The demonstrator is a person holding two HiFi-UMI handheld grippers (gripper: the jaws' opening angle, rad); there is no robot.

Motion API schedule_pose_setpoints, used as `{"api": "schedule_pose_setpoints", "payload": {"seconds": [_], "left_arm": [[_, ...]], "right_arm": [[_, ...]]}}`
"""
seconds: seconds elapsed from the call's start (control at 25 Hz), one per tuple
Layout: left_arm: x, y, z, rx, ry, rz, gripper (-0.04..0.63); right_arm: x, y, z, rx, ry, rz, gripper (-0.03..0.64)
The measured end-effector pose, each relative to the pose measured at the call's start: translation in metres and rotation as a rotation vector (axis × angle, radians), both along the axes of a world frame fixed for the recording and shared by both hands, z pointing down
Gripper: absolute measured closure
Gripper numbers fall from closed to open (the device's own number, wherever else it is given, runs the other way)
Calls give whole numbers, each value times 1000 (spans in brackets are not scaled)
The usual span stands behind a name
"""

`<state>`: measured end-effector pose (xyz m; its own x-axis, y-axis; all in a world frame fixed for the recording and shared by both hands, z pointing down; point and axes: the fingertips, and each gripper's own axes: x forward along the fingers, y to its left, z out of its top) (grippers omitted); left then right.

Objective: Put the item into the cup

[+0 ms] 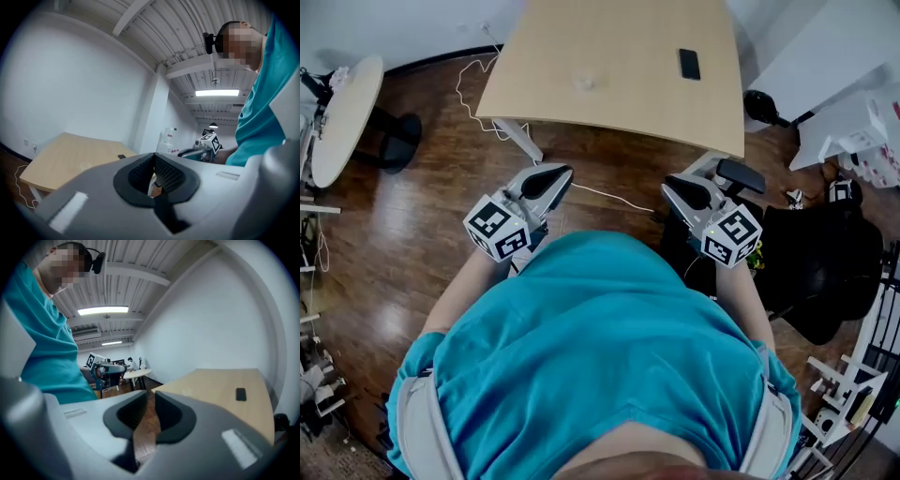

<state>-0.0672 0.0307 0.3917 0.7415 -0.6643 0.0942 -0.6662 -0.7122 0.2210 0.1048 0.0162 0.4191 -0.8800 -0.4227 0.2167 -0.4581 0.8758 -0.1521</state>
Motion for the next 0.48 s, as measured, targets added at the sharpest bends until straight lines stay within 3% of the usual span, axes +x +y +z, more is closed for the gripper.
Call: {"api": "schedule_pose_setpoints", "payload": {"seconds": [0.24,0.48], "left_arm": [[-43,42,-9,32,9,-14,591],[-102,98,-9,41,-15,17,591]], "right_arm": [[-31,37,-12,13,-12,18,561],[-75,72,-25,1,-40,100,579]]}}
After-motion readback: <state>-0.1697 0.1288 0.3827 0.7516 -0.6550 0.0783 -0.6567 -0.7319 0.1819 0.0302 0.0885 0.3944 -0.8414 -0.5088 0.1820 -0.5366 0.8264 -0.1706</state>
